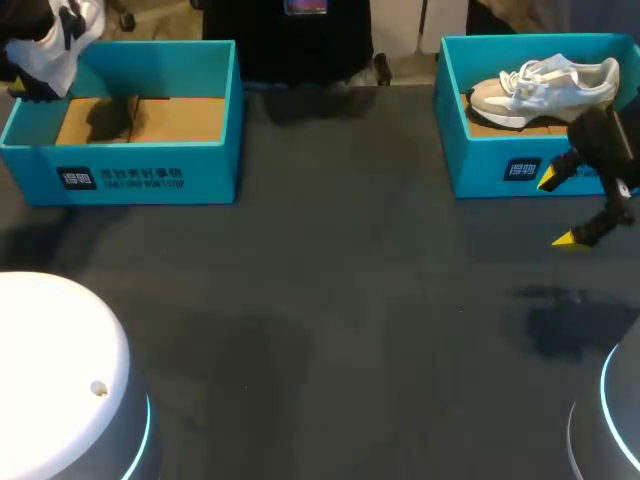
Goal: Take the shoe out of the shoebox, open the shoe tongue, remove and reinsert the insole, then place the shoe into the shoebox
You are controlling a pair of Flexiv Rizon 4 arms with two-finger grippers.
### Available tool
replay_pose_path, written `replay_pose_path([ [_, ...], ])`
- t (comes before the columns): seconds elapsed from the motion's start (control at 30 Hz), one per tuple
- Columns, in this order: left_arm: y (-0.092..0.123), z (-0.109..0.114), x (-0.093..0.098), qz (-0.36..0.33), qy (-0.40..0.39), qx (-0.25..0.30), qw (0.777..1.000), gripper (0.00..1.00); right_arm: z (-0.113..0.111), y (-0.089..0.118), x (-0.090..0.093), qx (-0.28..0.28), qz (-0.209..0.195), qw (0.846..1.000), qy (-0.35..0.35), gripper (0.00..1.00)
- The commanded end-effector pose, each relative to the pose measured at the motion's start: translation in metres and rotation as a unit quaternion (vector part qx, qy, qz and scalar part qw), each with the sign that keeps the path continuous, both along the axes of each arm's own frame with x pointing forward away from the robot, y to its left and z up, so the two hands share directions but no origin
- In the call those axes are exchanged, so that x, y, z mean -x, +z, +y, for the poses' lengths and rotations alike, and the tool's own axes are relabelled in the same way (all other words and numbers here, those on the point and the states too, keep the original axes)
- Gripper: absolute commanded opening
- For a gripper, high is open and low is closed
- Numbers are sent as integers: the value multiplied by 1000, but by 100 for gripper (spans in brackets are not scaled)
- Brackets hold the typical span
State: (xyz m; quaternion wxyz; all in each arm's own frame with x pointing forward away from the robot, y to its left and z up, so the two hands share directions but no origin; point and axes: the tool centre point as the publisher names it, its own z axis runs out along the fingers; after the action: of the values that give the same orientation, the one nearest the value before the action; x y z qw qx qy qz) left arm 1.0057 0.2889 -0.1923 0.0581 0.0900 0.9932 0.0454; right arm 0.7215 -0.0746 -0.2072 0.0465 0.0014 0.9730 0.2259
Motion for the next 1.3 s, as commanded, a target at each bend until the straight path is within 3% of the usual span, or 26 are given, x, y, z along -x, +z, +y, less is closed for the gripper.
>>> replay_pose_path([
  [0.03,4,6,10,-38,-184,-71,980,0,0,-1,0,1,0,1000,0,100],
  [0.17,10,18,1,-3,-270,-63,961,0,0,-1,0,1,0,1000,0,100],
  [0.3,13,24,-5,3,-370,-79,926,0,0,-1,0,1,0,1000,0,100],
  [0.43,16,25,-19,44,-426,-57,902,0,0,-1,0,1,0,1000,0,100],
  [0.7,23,28,-39,102,-593,5,799,0,0,-1,0,1,0,1000,0,100],
  [0.73,24,31,-41,100,-622,17,776,0,0,-1,0,1,0,1000,0,100],
  [1.3,24,31,-41,100,-622,17,776,0,0,-1,0,1,0,1000,0,100],
])
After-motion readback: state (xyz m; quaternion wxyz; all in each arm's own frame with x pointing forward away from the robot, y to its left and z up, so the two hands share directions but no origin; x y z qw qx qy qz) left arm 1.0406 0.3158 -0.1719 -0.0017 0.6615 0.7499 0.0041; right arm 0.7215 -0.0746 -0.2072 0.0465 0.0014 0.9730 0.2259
